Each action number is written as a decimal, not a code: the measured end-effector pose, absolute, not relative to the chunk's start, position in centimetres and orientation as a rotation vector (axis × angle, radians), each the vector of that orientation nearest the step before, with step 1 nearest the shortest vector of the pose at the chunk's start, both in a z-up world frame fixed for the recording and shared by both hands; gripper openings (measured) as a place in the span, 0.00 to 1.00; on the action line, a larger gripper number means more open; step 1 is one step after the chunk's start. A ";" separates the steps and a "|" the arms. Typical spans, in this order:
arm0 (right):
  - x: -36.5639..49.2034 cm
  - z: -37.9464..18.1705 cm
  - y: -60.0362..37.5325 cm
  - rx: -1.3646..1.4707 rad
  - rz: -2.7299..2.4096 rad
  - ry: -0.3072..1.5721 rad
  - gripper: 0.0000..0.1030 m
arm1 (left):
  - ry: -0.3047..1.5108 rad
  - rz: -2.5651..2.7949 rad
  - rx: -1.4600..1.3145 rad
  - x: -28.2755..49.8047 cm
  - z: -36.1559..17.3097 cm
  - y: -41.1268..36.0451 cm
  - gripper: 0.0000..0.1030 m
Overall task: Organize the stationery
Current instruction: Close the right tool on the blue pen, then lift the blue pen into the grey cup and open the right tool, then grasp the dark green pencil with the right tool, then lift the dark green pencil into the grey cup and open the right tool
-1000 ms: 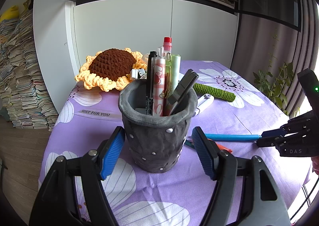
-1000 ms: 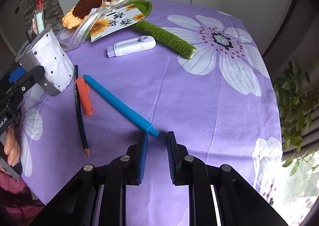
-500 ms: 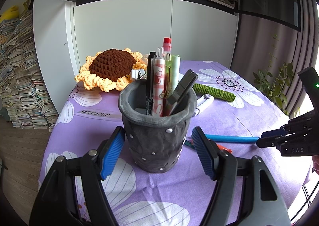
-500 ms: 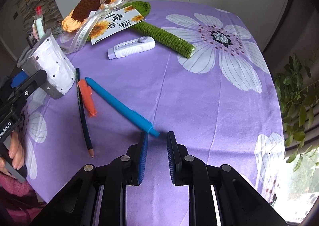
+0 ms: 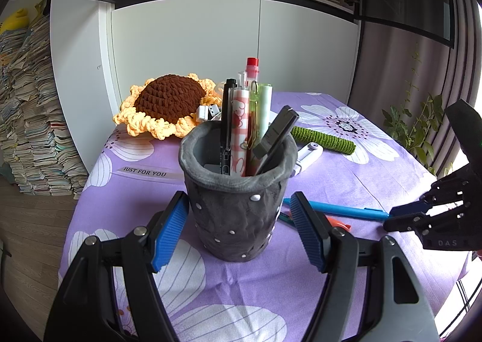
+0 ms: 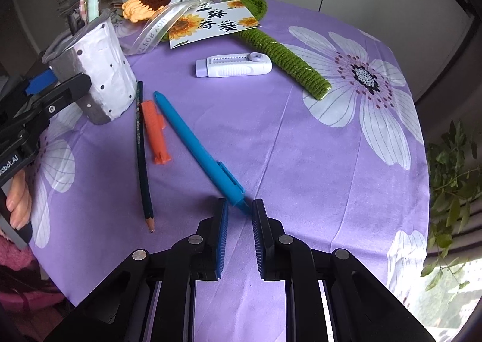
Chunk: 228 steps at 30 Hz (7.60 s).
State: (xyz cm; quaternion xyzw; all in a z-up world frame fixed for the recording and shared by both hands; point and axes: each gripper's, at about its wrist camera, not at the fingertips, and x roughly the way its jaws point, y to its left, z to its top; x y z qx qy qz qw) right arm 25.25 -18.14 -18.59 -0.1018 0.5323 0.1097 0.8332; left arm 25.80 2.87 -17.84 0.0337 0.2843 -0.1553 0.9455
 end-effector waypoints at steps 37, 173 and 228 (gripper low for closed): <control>34.5 -17.8 -8.6 -0.271 0.459 1.152 0.17 | 0.579 -0.320 0.069 25.6 -17.7 2.7 0.67; 31.4 -15.2 -7.2 -0.203 0.558 0.920 0.08 | 0.559 -0.270 -0.020 25.4 -17.5 5.3 0.60; 25.6 -3.6 -6.1 -0.069 0.687 0.436 0.07 | 0.562 -0.279 -0.008 25.5 -17.6 4.8 0.60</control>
